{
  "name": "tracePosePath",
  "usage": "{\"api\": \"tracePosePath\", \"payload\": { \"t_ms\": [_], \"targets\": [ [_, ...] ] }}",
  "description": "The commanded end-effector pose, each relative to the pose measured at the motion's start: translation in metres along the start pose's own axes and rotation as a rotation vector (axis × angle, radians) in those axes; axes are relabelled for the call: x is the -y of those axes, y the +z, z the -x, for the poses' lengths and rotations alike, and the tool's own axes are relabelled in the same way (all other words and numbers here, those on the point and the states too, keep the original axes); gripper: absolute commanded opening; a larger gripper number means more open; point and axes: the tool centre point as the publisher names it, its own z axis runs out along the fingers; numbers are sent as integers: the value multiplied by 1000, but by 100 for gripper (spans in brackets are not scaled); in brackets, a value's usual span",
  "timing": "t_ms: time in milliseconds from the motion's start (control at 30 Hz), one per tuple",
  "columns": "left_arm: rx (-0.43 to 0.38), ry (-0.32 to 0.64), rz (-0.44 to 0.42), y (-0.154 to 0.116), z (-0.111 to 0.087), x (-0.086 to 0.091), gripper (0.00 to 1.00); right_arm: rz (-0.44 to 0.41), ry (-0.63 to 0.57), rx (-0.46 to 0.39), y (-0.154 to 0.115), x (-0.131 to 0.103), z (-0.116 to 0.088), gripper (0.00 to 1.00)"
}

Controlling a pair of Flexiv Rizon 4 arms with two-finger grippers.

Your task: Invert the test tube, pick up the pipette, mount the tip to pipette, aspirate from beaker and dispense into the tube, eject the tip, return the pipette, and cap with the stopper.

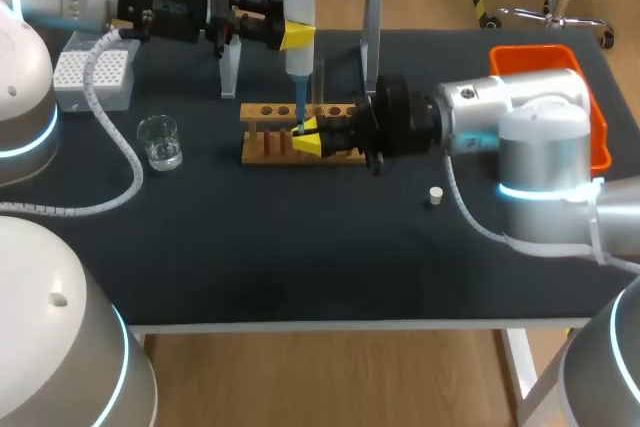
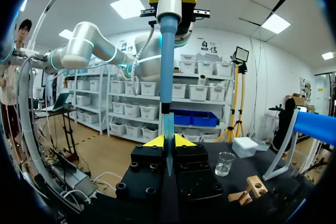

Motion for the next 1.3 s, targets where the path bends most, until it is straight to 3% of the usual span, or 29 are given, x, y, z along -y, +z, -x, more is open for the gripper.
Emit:
{"api": "tracePosePath", "payload": {
  "t_ms": [33,667,1300],
  "targets": [
    [-4,-1,3,1,1,-5,0,-2,-1,-8,-2,-7,3,0],
    [-4,-1,3,1,1,-5,0,17,68,7,-2,18,0,0],
    [-4,-1,3,1,1,-5,0,13,38,0,0,4,-7,0]
  ]
}}
